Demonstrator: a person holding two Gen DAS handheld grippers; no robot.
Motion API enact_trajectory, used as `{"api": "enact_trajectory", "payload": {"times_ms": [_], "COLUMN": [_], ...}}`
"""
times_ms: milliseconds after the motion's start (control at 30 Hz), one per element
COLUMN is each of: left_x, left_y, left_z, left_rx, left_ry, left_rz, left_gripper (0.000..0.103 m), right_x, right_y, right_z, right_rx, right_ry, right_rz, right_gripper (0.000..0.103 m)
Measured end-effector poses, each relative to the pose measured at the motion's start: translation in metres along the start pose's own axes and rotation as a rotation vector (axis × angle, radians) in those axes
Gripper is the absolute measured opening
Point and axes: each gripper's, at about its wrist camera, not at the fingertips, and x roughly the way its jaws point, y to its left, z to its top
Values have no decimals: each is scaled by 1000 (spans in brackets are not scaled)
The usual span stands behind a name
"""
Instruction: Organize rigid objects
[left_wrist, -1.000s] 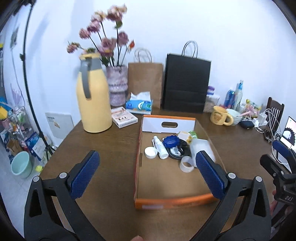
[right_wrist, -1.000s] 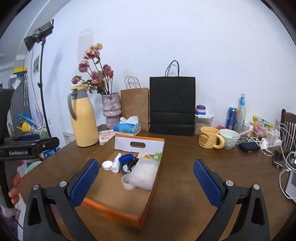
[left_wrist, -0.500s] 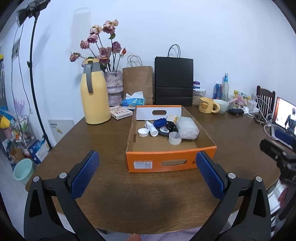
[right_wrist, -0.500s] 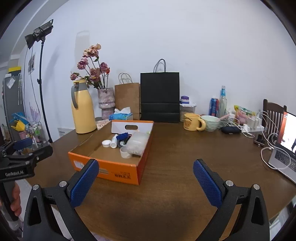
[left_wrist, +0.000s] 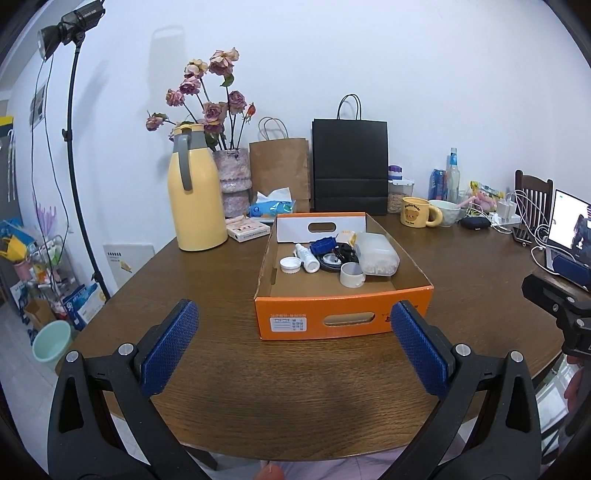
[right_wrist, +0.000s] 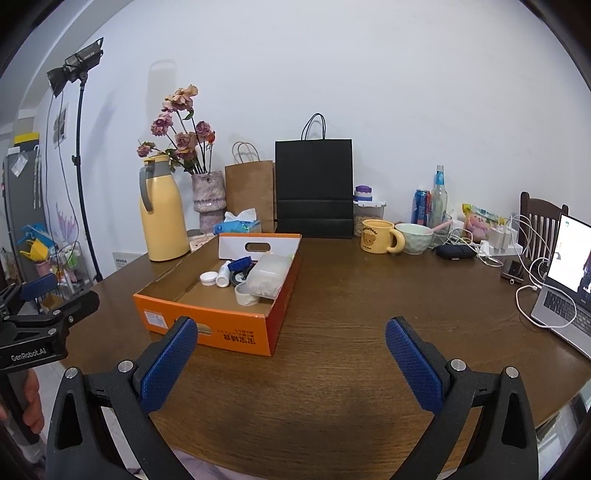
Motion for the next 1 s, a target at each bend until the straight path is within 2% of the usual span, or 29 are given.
{"api": "enact_trajectory", "payload": {"times_ms": [1000], "left_x": [5], "left_y": [-4], "left_z": [-2], "left_rx": [7], "left_ry": [12], "left_rz": [4], "left_gripper": [103], "right_x": [3], "right_y": [-5], "right_z": [-3], "right_rx": [6], "right_ry": [14], "right_rz": [-7], "right_gripper": [103]}}
